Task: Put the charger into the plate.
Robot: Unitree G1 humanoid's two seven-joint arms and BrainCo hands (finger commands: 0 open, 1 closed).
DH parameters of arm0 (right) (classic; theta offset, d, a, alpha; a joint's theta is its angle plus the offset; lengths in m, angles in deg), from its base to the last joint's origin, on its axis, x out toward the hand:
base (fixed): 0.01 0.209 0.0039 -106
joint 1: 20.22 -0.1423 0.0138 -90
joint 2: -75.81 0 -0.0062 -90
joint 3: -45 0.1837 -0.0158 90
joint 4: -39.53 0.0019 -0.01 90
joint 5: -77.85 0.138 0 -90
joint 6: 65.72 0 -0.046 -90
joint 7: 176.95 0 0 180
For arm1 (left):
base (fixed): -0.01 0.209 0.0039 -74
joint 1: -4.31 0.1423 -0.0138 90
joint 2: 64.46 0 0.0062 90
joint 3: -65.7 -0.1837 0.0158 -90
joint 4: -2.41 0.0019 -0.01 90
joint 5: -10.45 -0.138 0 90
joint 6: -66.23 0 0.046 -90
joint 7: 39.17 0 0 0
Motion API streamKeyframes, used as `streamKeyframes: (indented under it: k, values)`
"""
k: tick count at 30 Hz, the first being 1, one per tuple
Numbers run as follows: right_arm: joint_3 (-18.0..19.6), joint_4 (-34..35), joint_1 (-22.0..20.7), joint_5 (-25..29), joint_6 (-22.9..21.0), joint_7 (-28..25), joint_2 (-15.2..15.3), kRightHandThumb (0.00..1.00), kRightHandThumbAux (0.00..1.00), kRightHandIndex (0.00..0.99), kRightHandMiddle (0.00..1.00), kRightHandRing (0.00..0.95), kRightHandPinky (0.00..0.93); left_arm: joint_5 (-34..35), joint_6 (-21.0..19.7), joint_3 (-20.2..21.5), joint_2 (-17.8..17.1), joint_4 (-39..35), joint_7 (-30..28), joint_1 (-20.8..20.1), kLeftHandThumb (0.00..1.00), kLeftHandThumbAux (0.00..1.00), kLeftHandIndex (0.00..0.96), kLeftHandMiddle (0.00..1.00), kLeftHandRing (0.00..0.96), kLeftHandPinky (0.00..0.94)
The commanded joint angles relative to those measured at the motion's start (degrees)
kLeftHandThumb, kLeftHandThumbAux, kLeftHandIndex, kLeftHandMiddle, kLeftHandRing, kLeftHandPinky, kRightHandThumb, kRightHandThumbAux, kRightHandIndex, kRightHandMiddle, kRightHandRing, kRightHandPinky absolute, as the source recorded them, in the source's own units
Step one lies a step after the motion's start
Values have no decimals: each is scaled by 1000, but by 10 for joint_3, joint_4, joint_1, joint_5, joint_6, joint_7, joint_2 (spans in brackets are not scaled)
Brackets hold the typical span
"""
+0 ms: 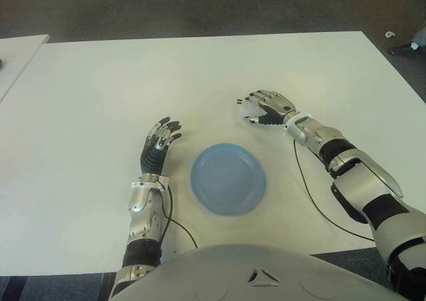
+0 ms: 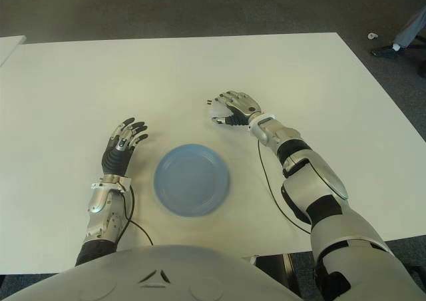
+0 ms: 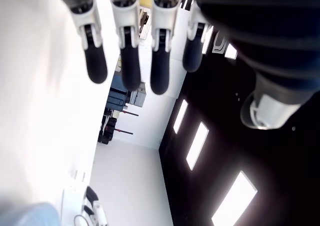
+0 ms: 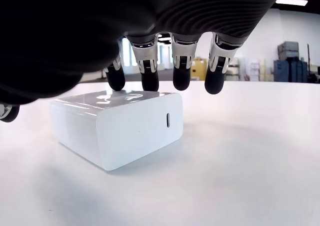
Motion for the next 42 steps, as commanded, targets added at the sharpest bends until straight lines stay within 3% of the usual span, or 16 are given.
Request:
streamKeyframes:
  k: [1,22,42]
  values:
    - [-2,-6,-5,-4,-13,-11,-8,372,133,0,0,0,0,-2,-13,-2,3,21,-6,18,0,516,233,294,279,288]
    - [14,-47,-29,13,-48,-12,-32,382,134,0,0,0,0,-10,13,-8,7,21,-4,26,0,518,268,320,295,293]
    - [51,-43,-40,46,-25,-35,-32,349,162,0,0,0,0,-2,7,-8,5,23,-5,26,0,522,256,316,291,286]
